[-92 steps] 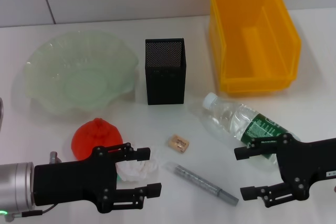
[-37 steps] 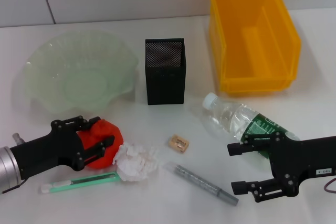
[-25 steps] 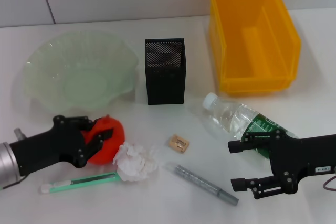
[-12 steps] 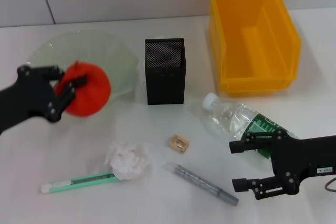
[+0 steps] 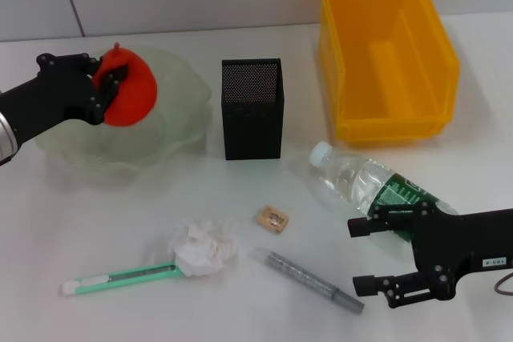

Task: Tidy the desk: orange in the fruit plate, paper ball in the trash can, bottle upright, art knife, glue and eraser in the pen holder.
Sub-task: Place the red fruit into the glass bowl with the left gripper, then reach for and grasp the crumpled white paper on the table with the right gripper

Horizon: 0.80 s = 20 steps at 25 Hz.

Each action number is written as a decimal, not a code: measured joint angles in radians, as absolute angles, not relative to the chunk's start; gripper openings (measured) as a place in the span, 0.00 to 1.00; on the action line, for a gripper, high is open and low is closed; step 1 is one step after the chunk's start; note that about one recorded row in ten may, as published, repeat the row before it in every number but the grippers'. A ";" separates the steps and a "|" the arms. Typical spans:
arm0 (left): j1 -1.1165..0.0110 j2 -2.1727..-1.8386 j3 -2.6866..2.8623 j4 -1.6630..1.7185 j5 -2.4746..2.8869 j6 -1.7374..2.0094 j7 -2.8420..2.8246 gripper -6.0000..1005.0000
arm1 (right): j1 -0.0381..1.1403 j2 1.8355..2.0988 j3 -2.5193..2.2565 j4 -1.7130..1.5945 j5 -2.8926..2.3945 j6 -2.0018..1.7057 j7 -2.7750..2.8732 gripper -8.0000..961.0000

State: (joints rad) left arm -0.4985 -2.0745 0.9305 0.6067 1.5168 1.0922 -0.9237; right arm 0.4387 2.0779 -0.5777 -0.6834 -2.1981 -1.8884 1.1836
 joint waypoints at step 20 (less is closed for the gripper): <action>-0.397 -2.070 0.936 0.644 1.462 1.239 -0.929 0.63 | 0.450 2.078 -0.585 -0.731 -2.129 -1.943 1.284 0.82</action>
